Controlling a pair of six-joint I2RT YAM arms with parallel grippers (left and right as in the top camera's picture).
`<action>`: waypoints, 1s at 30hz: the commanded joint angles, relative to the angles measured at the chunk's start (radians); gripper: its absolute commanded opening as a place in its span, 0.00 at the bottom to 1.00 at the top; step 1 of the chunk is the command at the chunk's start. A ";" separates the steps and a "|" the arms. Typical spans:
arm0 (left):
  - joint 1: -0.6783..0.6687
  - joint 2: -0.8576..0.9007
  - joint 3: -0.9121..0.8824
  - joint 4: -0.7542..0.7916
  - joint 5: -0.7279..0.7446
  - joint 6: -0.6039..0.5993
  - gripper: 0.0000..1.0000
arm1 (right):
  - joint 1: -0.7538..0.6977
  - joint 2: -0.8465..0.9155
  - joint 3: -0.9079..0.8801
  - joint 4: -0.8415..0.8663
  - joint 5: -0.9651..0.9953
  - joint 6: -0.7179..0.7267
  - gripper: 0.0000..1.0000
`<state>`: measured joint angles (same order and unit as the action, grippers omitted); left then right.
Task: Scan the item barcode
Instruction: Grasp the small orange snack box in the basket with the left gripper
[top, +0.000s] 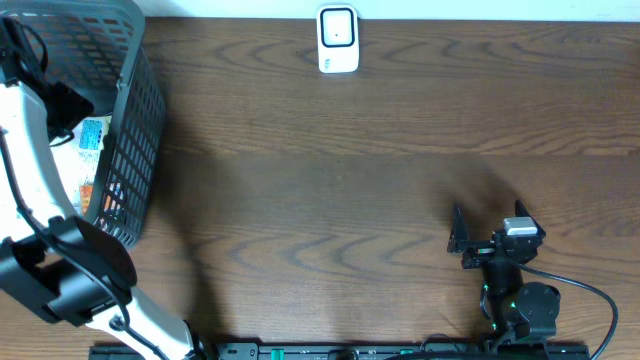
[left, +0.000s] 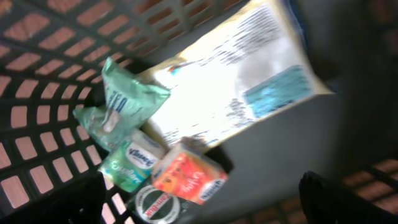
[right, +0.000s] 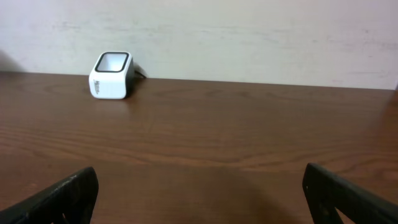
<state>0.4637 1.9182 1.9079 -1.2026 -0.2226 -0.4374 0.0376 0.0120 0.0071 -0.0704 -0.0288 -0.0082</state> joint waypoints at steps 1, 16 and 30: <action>0.037 0.027 0.007 -0.022 0.000 0.032 0.98 | -0.004 -0.005 -0.001 -0.005 0.000 0.000 0.99; 0.065 0.069 -0.117 -0.063 0.058 0.242 0.99 | -0.004 -0.005 -0.001 -0.005 0.000 0.000 0.99; 0.066 0.071 -0.385 0.207 0.109 0.400 0.91 | -0.004 -0.005 -0.001 -0.005 0.000 0.000 0.99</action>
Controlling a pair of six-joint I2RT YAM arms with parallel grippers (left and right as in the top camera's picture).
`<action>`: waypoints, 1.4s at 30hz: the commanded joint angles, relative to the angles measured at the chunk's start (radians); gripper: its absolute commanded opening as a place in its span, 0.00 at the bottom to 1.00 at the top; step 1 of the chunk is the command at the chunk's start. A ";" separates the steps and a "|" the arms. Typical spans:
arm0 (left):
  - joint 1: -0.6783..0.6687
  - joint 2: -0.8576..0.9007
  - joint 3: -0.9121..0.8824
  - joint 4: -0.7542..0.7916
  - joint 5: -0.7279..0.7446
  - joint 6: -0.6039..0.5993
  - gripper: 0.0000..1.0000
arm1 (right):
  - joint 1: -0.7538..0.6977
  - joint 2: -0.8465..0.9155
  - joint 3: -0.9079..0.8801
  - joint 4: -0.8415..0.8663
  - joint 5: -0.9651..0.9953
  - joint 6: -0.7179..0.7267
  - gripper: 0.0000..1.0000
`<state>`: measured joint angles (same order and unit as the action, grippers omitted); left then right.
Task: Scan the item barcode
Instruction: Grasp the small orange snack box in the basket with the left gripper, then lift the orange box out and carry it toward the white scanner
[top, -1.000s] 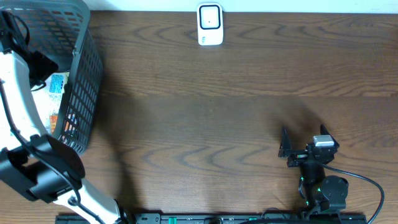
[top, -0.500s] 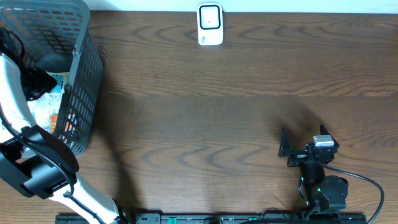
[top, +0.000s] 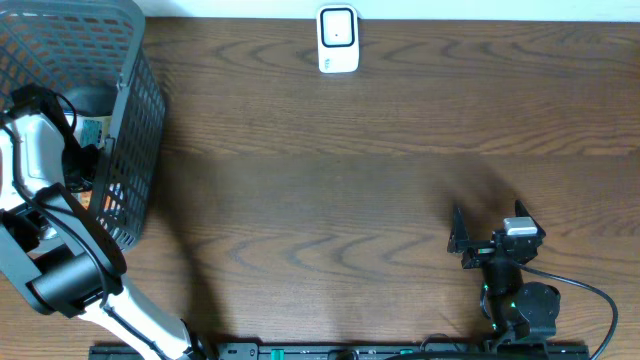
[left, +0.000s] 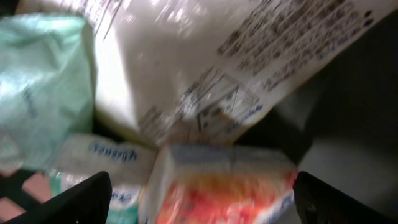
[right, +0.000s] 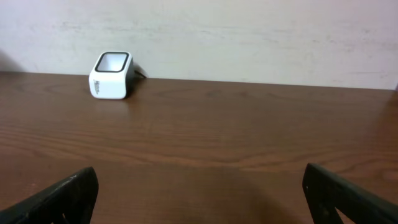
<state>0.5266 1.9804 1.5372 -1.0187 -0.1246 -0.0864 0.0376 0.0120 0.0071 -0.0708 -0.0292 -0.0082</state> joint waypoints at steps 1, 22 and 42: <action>0.003 0.009 -0.017 0.039 0.009 0.049 0.91 | -0.004 -0.005 -0.001 -0.004 0.001 0.000 0.99; 0.003 0.027 -0.047 0.060 0.058 0.053 0.48 | -0.004 -0.005 -0.001 -0.004 0.000 0.000 0.99; 0.003 -0.102 -0.003 0.039 0.057 0.041 0.07 | -0.004 -0.005 -0.001 -0.005 0.000 0.000 0.99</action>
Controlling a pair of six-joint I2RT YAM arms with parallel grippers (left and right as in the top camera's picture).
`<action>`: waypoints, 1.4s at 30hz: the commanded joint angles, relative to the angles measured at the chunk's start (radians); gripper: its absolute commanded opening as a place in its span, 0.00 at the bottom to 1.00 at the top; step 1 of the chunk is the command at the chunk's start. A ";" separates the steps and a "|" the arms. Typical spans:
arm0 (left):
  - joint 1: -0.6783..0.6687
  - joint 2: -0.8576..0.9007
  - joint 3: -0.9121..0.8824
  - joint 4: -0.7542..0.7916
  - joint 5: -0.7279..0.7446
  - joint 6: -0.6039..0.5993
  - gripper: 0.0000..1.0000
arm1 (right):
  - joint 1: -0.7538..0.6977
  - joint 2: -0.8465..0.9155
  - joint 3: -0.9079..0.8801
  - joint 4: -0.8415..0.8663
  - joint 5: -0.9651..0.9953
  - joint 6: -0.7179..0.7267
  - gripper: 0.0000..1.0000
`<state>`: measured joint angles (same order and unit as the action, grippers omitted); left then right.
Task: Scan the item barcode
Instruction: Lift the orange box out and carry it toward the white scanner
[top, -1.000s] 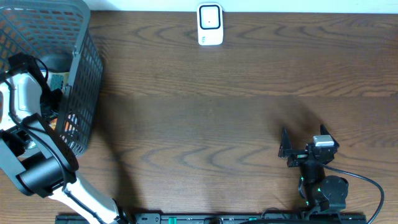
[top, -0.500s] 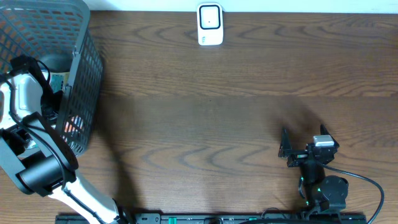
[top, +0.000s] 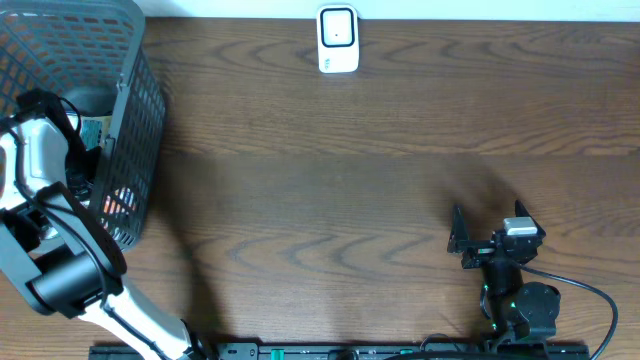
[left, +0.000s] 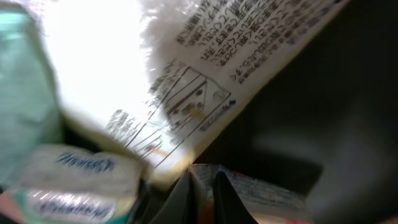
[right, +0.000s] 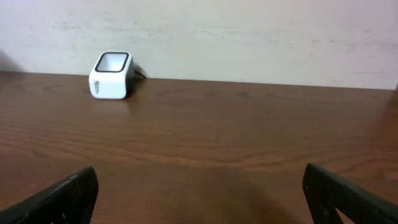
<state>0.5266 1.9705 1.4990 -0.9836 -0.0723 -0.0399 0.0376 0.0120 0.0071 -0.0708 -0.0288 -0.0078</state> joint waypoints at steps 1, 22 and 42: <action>0.003 -0.122 0.038 0.013 0.005 -0.016 0.07 | -0.004 -0.005 -0.001 -0.004 0.000 -0.001 0.99; -0.020 -0.759 0.038 0.387 0.238 -0.401 0.07 | -0.004 -0.005 -0.001 -0.004 0.000 -0.001 0.99; -0.768 -0.326 0.037 0.563 0.346 -0.413 0.07 | -0.004 -0.005 -0.001 -0.005 0.000 -0.001 0.99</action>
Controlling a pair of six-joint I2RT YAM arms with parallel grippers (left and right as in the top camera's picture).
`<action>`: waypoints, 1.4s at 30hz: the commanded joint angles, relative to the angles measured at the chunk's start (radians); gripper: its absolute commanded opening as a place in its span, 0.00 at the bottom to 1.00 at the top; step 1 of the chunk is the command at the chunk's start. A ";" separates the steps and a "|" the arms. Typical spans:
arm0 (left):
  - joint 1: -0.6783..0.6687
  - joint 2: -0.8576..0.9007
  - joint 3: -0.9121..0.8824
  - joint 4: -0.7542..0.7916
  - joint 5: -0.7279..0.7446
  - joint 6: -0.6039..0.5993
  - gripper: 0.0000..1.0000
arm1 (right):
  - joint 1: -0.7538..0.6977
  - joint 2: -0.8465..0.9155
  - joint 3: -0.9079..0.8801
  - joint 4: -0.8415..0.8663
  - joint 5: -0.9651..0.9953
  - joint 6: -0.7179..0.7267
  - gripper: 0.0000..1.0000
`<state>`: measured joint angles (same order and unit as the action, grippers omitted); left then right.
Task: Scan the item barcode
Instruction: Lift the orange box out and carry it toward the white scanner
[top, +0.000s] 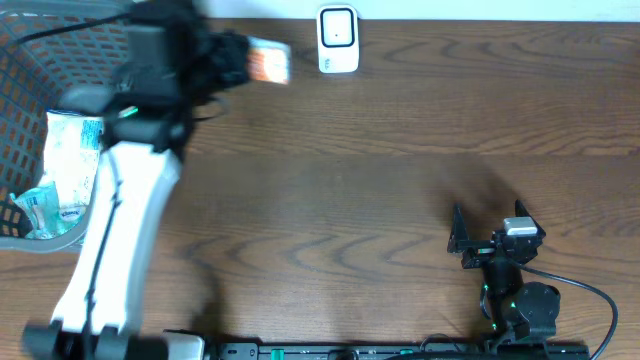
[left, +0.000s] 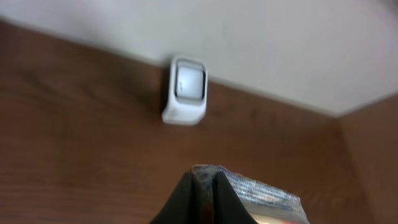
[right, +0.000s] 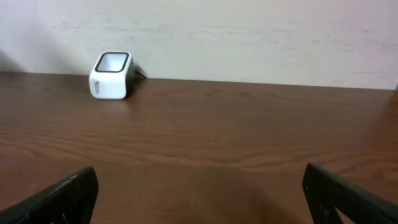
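My left gripper (top: 240, 62) is shut on a small orange and white packet (top: 268, 63), held above the table just left of the white barcode scanner (top: 338, 40). In the left wrist view the closed fingers (left: 203, 193) pinch the packet's edge (left: 261, 194), and the scanner (left: 186, 91) stands ahead at the wall. My right gripper (top: 480, 238) rests open near the front right with nothing between its fingers. The right wrist view shows the scanner (right: 112, 74) far off at the left.
A grey mesh basket (top: 40, 40) stands at the far left with a white and yellow pouch (top: 70, 150) and a small pale tissue pack (top: 45, 205) inside. The pale wall (right: 249, 37) runs along the table's back edge.
My left gripper was down in the basket, shut on the orange packet's edge. Now it is out of the basket, holding the packet up beside the scanner. The right arm has not moved.
First my left gripper hung open above the items in the basket. Then it was lower, open over the orange packet. Then it was shut on that packet's edge. Now the packet is out of the basket, next to the scanner. My right gripper stayed open and still.
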<state>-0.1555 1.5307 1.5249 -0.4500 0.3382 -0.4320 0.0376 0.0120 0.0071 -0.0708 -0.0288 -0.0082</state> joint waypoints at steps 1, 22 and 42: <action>-0.111 0.154 0.011 0.049 -0.064 -0.031 0.07 | -0.004 -0.005 -0.001 -0.004 0.000 0.000 0.99; -0.350 0.483 0.011 0.134 -0.058 -0.148 0.55 | -0.004 -0.005 -0.001 -0.004 0.000 0.000 0.99; -0.351 0.103 0.011 -0.497 -0.059 -0.047 0.98 | -0.004 -0.005 -0.001 -0.004 0.000 0.000 0.99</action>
<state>-0.5053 1.6493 1.5269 -0.8906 0.2825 -0.4927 0.0376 0.0120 0.0071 -0.0704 -0.0288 -0.0082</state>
